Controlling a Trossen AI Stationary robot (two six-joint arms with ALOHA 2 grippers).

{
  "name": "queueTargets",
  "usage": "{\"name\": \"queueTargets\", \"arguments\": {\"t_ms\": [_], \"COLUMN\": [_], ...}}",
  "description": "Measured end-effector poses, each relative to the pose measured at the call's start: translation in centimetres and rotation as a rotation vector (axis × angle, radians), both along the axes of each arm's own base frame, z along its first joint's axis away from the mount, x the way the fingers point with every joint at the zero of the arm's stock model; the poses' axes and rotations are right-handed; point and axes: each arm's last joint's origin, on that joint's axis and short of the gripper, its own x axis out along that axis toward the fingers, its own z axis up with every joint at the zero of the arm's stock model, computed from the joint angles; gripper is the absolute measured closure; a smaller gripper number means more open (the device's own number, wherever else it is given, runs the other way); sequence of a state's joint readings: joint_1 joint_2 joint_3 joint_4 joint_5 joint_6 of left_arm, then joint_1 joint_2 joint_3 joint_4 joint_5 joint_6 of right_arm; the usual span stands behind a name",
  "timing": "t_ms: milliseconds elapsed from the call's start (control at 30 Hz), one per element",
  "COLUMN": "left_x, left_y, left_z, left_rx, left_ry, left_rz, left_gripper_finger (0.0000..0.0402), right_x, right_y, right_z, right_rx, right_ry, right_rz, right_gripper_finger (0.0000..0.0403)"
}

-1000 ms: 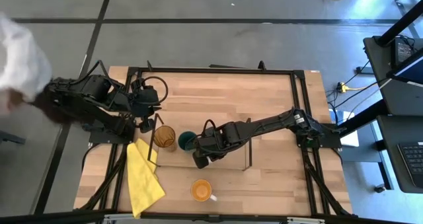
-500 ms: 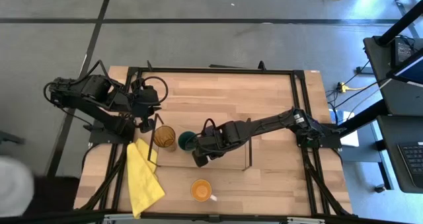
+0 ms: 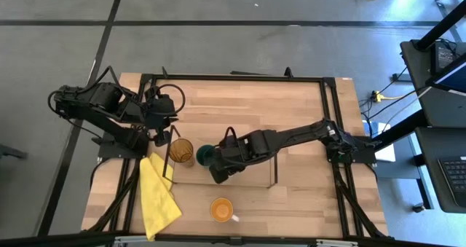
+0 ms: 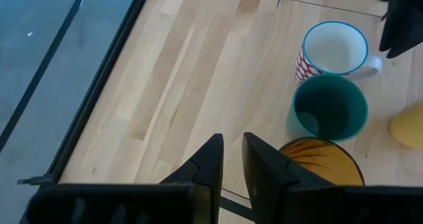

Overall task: Stack small to large cups/mugs on shelf
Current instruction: Put the yellow mug on the shelf

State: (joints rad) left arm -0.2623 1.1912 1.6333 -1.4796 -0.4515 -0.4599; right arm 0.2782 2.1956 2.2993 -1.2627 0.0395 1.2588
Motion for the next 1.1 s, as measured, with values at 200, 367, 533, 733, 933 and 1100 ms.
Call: {"name": "queueTargets", "arguments": {"t_ms": [200,367,533,733,933,1100], "left_x": [0.0,0.0,0.1,0.4,0.6,0.6], "left_y": [0.0,-0.1,-0.1,-0.2,-0.5,-0.5], "left_z": [0.0,0.0,0.1,0.2,0.3,0.3], "left_rx": [-0.001,-0.014,0.002,0.005,-0.063,-0.082], "left_ry": [-0.004,0.004,0.005,-0.006,-0.038,-0.038], "left_rz": [0.000,-0.021,-0.054,-0.106,-0.115,-0.123], "left_gripper_finger": [0.0350,0.0350,0.0350,0.0350,0.0350,0.0350], "right_x": [-1.7,-3.2,-3.9,-4.7,-5.1,-4.2], "right_y": [1.3,3.7,6.8,8.4,9.2,9.8], "right_z": [2.3,2.2,2.5,2.4,0.0,-2.6], "right_rx": [-0.029,0.059,0.120,0.081,0.036,0.050], "right_ry": [-0.022,0.069,0.013,-0.014,0.051,0.024], "right_rz": [0.027,0.061,0.026,-0.074,-0.086,-0.091], "right_gripper_finger": [0.0327,0.0302,0.0258,0.0211,0.0206,0.0205]}}
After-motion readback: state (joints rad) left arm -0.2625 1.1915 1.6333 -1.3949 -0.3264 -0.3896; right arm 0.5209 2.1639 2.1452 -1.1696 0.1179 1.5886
